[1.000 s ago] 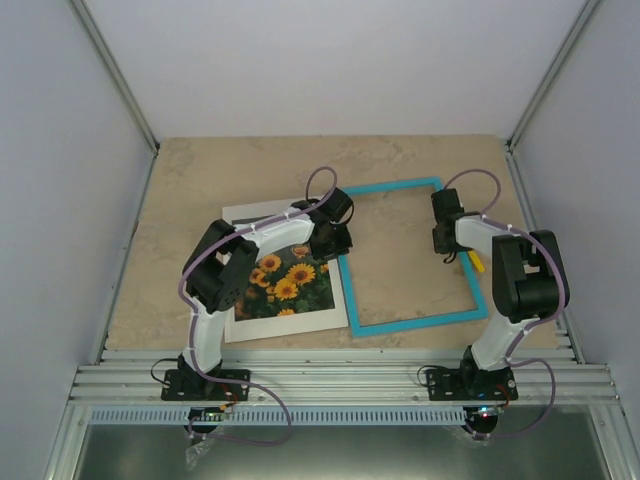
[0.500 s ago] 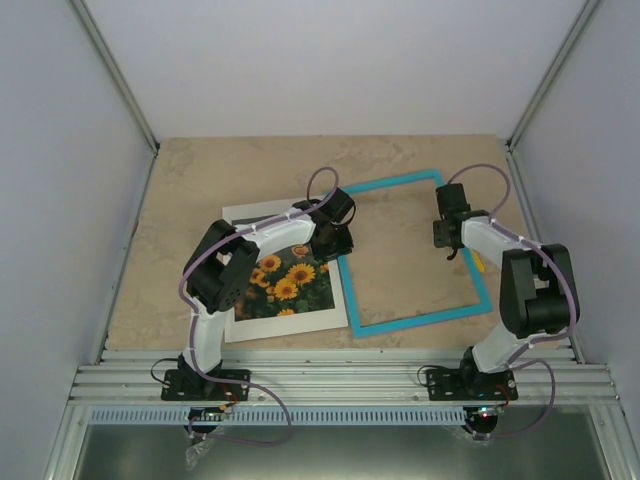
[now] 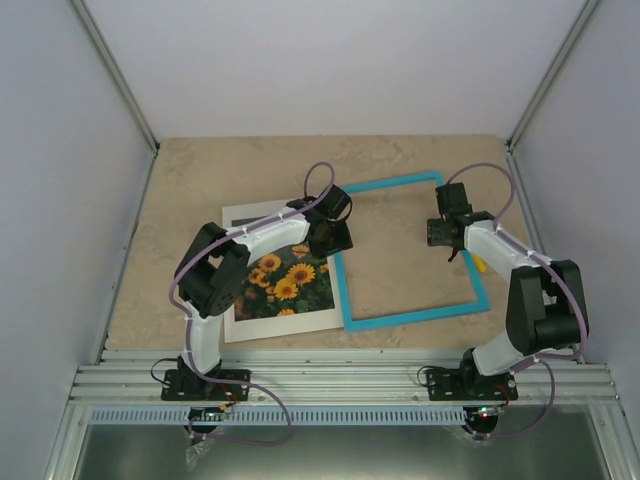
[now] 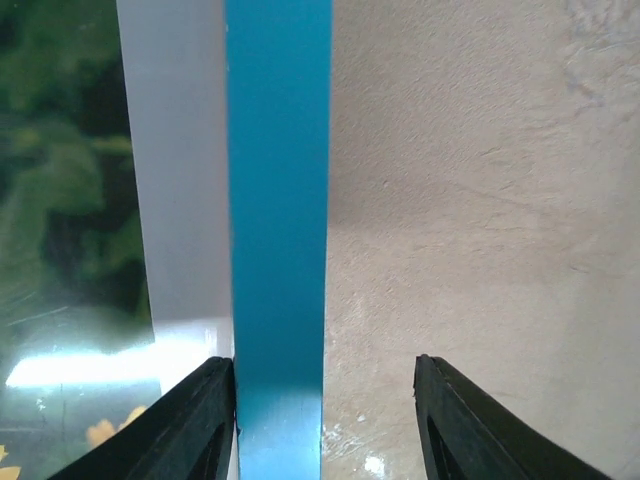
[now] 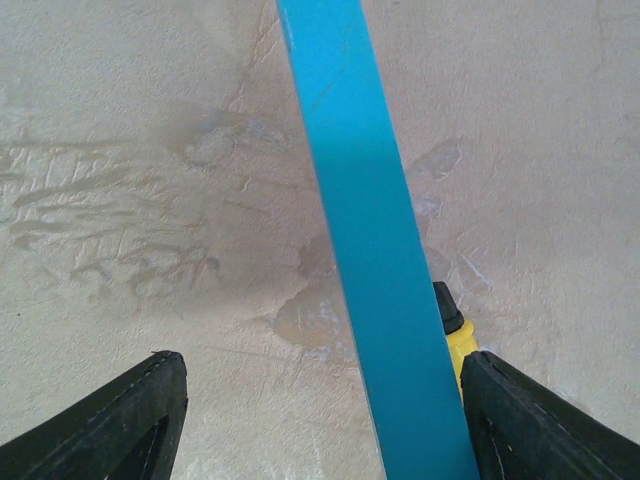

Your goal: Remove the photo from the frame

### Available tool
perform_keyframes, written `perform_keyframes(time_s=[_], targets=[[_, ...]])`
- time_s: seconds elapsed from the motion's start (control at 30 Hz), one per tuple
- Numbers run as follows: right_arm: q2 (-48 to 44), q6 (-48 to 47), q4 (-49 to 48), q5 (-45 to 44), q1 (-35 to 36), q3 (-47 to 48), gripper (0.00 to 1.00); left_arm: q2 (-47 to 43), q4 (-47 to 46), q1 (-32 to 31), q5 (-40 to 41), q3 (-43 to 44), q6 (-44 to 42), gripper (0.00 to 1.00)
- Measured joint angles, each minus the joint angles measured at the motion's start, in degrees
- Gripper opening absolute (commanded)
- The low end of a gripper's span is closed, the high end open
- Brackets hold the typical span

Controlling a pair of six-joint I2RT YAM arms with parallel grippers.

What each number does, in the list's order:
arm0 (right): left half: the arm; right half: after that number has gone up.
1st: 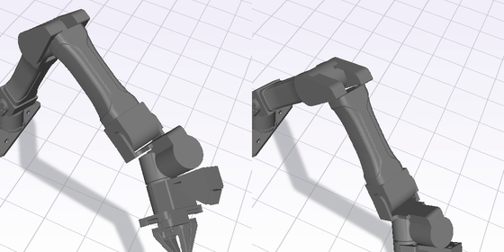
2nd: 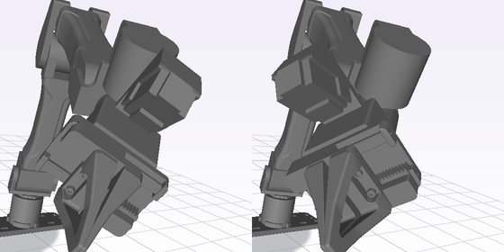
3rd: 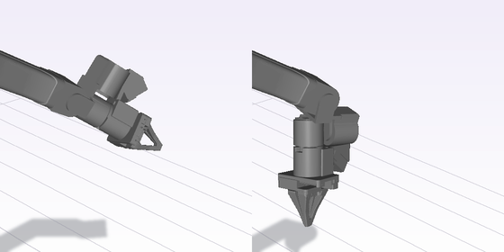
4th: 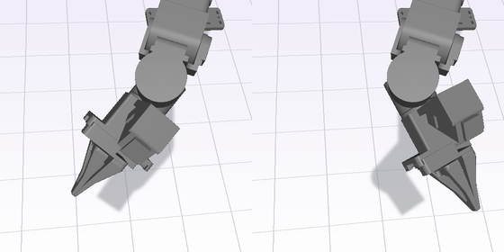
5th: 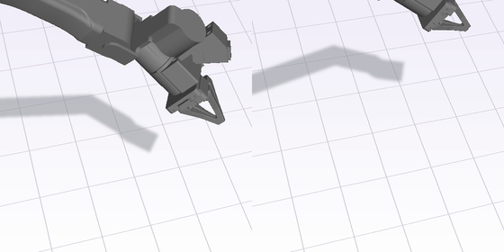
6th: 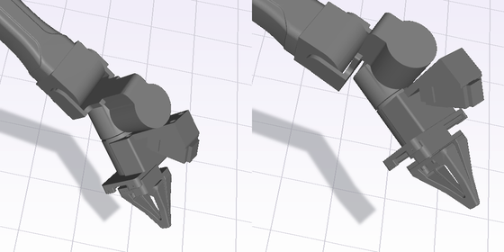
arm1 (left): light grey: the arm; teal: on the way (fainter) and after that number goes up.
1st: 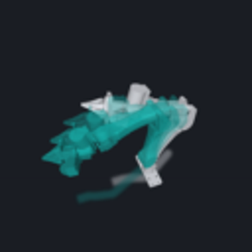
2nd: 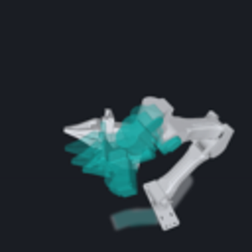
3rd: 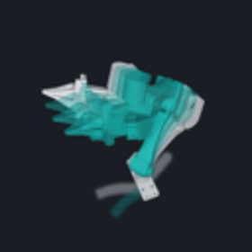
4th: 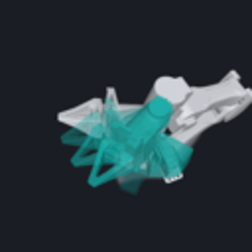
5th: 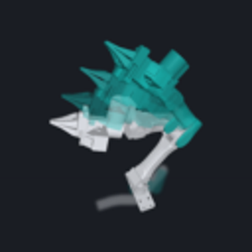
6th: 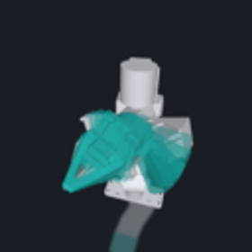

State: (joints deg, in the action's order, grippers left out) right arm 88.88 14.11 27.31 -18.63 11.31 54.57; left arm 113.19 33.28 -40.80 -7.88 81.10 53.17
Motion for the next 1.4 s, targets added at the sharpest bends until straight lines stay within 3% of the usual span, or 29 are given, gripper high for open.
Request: perform_keyframes(time_s=[0.87,1.4], targets=[[8.31,-0.33,-6.86,-1.55,-1.42,-2.86,0.77,0.98,-3.74,0.63,-4.15,-1.36,0.07,0.51],[8.83,-0.31,-7.15,-1.73,-1.55,-2.10,0.94,2.12,-5.57,0.61,-5.86,-1.36,0.74,0.55]])
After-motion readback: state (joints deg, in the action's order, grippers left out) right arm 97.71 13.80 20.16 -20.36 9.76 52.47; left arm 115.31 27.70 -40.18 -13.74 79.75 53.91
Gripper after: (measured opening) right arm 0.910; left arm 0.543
